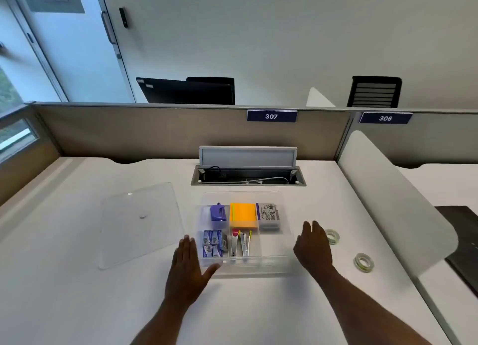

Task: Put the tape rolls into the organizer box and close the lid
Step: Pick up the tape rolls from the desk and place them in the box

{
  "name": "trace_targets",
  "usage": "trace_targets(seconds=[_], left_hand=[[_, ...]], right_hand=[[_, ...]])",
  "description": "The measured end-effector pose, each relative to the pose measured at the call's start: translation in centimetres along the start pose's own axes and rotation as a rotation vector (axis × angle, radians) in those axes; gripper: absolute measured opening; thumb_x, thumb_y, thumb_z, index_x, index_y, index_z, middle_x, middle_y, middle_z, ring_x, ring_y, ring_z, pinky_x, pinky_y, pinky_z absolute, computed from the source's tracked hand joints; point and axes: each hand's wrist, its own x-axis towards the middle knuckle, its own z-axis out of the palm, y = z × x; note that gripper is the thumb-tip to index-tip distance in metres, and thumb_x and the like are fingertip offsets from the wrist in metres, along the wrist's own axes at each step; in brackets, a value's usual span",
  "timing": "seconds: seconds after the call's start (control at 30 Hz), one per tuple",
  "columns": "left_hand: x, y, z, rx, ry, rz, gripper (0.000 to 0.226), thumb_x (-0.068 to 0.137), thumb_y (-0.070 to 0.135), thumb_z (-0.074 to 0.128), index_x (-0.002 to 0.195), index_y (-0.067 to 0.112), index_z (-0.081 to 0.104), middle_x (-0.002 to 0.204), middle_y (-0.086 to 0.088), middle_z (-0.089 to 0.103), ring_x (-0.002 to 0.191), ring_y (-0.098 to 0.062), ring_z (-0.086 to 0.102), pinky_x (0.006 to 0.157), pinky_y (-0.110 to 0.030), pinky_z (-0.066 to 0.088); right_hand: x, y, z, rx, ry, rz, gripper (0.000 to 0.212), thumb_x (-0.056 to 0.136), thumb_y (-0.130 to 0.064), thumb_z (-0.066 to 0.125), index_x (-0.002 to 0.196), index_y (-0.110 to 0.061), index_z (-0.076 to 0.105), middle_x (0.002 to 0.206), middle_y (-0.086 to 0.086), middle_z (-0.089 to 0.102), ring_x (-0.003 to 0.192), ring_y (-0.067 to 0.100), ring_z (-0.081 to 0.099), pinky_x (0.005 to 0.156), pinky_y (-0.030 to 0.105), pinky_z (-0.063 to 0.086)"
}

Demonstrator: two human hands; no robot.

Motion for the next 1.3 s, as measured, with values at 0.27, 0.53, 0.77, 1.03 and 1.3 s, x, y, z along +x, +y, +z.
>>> trace_targets(seconds=[0.27, 0.53, 0.77, 1.03, 1.3], left_hand=[[-1.5, -1.2, 2.0, 0.002, -0.056, -0.106, 0.124, 0.063, 0.092, 0.014, 0.148, 0.002, 0.012, 0.159, -0.016, 0.013, 0.147, -0.027, 0.011, 0.119, -0.038, 0.009], [-1.5, -0.6, 4.0, 0.080, -0.009, -0.133, 0.105, 0.073, 0.084, 0.021, 0.143, 0.006, 0.032, 0.152, -0.017, 0.032, 0.143, -0.030, 0.026, 0.118, -0.045, 0.022], [-1.4, -0.8, 4.1, 0.103, 0.018, -0.137, 0.099, 0.072, 0.083, 0.031, 0.142, 0.013, 0.032, 0.151, -0.015, 0.035, 0.142, -0.029, 0.028, 0.118, -0.044, 0.023], [-1.3, -1.3, 4.4, 0.067, 0.030, -0.145, 0.098, 0.069, 0.086, 0.035, 0.142, 0.020, 0.034, 0.152, -0.013, 0.035, 0.143, -0.027, 0.027, 0.118, -0.043, 0.021], [-1.3, -1.3, 4.4, 0.045, 0.037, -0.162, 0.097, 0.068, 0.085, 0.038, 0.139, 0.019, 0.038, 0.150, -0.010, 0.038, 0.142, -0.024, 0.029, 0.117, -0.041, 0.022]], right_hand=[[-1.2, 2.7, 1.9, -0.107, -0.095, 0.065, 0.035, 0.058, -0.013, 0.033, 0.061, -0.001, 0.065, 0.053, 0.013, 0.056, 0.038, 0.026, 0.054, 0.033, 0.026, 0.047], [0.0, 5.0, 2.9, -0.222, -0.305, 0.006, 0.029, 0.085, -0.007, 0.040, 0.111, -0.009, 0.051, 0.117, 0.011, 0.052, 0.109, 0.030, 0.052, 0.086, 0.033, 0.050], [2.3, 3.5, 1.2, -0.146, -0.164, -0.088, 0.015, 0.066, -0.008, 0.065, 0.076, -0.006, 0.054, 0.082, 0.021, 0.063, 0.075, 0.037, 0.065, 0.062, 0.037, 0.053], [6.3, -2.3, -0.8, 0.265, -0.172, -0.384, 0.044, 0.082, -0.021, 0.059, 0.123, -0.006, 0.052, 0.114, 0.018, 0.054, 0.100, 0.034, 0.058, 0.086, 0.039, 0.053], [4.7, -4.5, 2.3, 0.034, -0.372, -0.497, 0.038, 0.092, -0.017, 0.050, 0.128, -0.008, 0.048, 0.125, 0.018, 0.055, 0.116, 0.034, 0.055, 0.104, 0.043, 0.046]])
